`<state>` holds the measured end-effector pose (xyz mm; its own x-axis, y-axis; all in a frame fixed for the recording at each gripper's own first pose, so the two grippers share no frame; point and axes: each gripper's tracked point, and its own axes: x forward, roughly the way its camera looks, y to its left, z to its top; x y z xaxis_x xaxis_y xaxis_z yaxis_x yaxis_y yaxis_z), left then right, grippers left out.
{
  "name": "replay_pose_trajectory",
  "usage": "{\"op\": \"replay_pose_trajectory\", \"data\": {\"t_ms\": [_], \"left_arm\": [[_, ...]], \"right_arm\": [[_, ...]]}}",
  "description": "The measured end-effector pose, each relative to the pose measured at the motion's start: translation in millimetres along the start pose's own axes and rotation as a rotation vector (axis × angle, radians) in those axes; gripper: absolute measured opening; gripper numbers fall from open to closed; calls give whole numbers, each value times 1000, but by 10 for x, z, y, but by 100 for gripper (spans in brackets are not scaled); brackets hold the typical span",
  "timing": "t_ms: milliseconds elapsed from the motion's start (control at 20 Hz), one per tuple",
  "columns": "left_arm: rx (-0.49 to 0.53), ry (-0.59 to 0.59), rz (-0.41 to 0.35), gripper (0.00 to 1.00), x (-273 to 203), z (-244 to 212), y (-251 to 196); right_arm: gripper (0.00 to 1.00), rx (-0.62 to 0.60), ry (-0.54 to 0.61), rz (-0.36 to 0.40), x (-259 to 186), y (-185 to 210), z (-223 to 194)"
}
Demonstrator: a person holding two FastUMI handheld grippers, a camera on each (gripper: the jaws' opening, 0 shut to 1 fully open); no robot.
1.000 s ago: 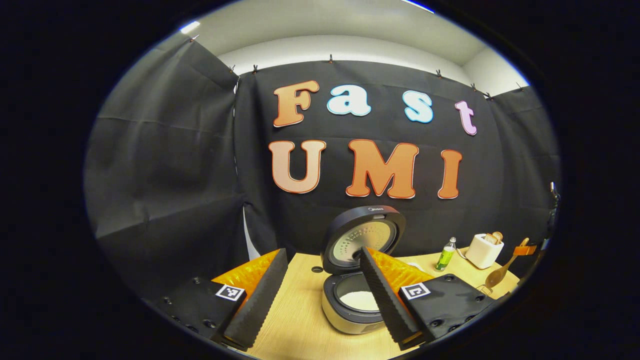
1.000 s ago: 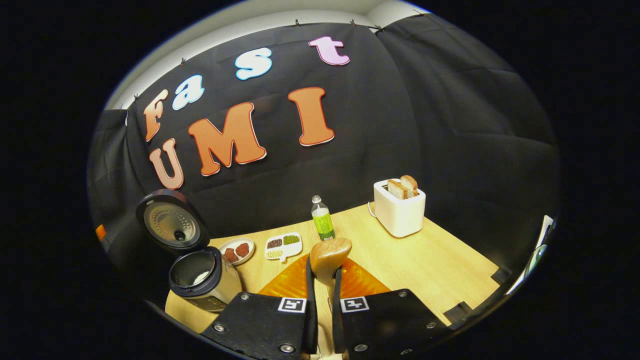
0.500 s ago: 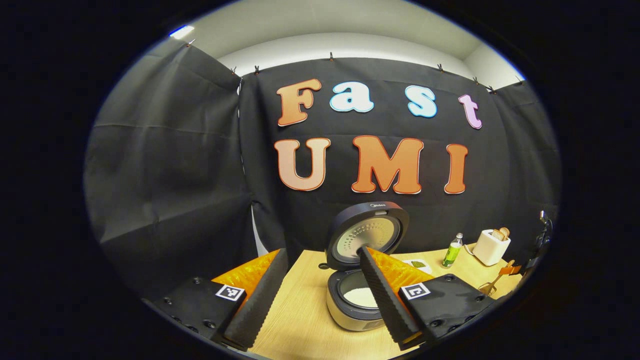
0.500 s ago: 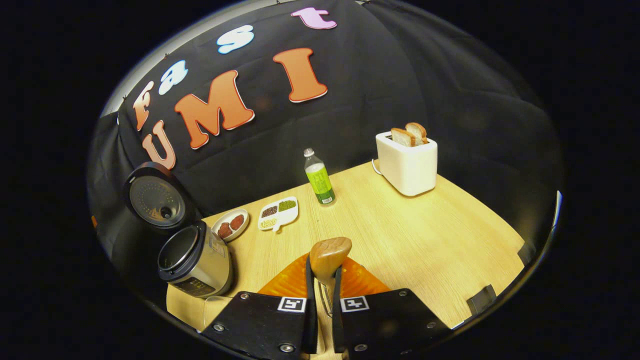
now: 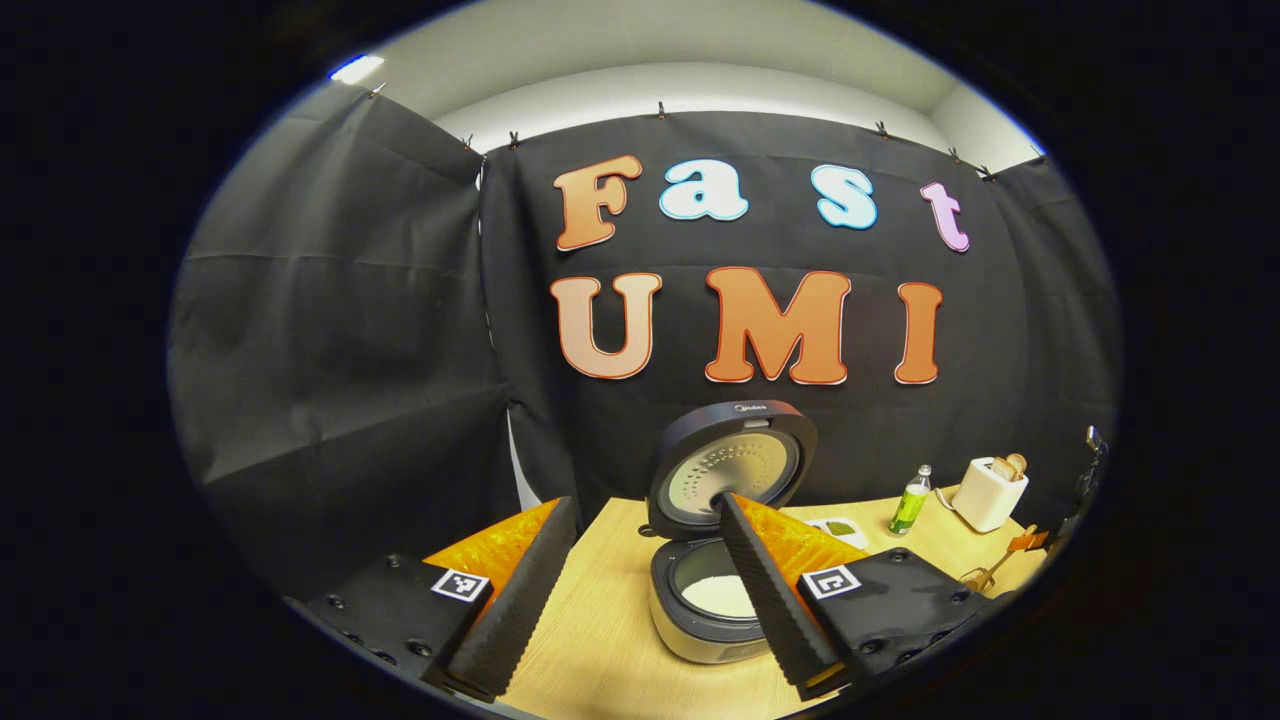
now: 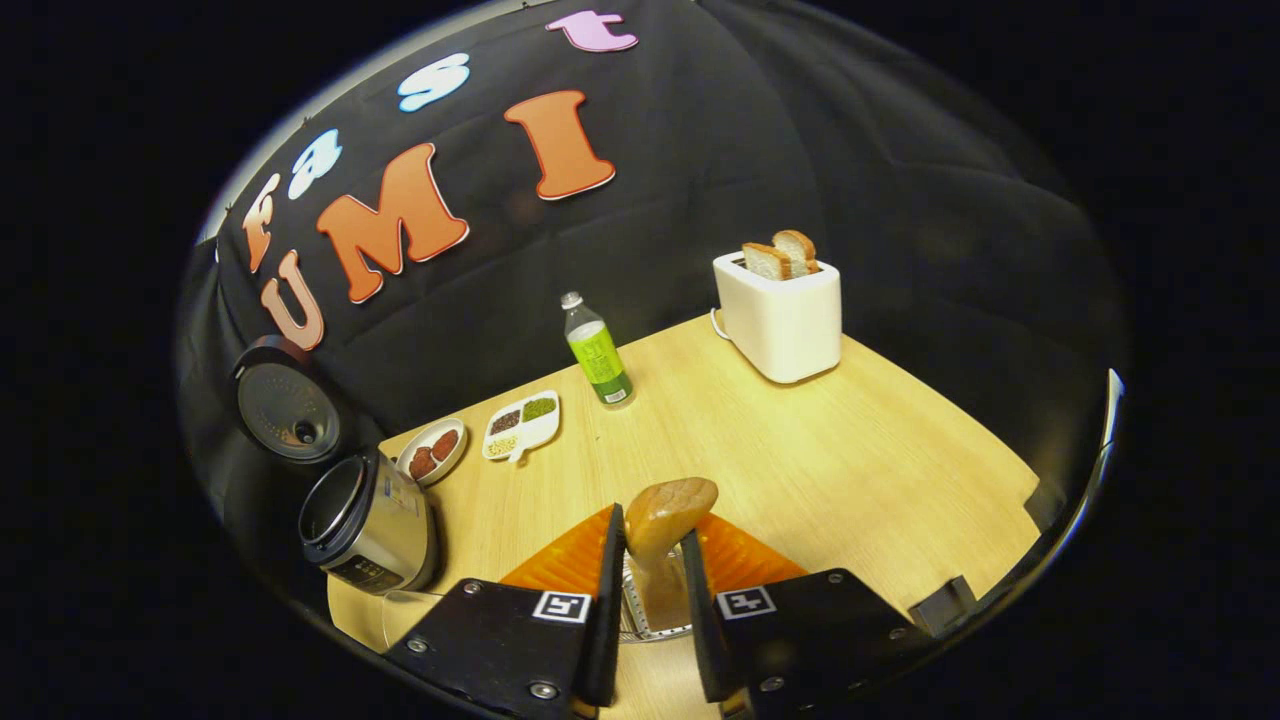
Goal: Close the left gripper, press the button to open the rice cooker; take a wooden spoon from the chopstick holder with the right hand, scoop a spoonful of rice and pour it into the rice cooker, then put the wooden spoon back into the chopstick holder.
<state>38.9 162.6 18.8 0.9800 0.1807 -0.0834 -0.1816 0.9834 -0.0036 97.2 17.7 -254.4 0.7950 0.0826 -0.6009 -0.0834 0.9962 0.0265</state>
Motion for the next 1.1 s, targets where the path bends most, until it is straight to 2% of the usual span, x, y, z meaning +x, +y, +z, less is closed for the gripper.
{"op": "replay_pose_trajectory", "data": {"t_ms": [50,100,150,200,250,300,500,850,950,1000,1100], "left_arm": [[1,-3,0,96,-1,17,-32],[1,-6,-2,98,3,33,-63],[-2,-9,-3,100,-1,55,-98],[-4,-10,-5,94,6,57,-139],[-5,-11,-7,94,11,67,-180],[-5,-12,-9,94,18,73,-218],[-10,-17,-15,94,42,125,-360],[-47,-44,-30,94,272,394,-625],[-79,-61,-34,100,418,577,-726],[-94,-66,-46,94,501,661,-811],[-110,-67,-66,97,709,847,-955]], "right_arm": [[36,-2,-2,-15,-3,-70,32],[34,-4,-3,-28,-19,-137,63],[50,-4,-4,-36,-28,-191,92],[57,-4,-7,-41,-44,-230,140],[60,-7,-16,-44,-82,-258,187],[70,-17,-25,-50,-129,-284,239],[92,-89,-94,-66,-301,-273,653],[95,-142,-249,-25,-783,107,1539],[95,-149,-285,-14,-933,244,1720],[95,-152,-297,-5,-1005,305,1788],[95,-158,-315,4,-1095,387,1884]]}}
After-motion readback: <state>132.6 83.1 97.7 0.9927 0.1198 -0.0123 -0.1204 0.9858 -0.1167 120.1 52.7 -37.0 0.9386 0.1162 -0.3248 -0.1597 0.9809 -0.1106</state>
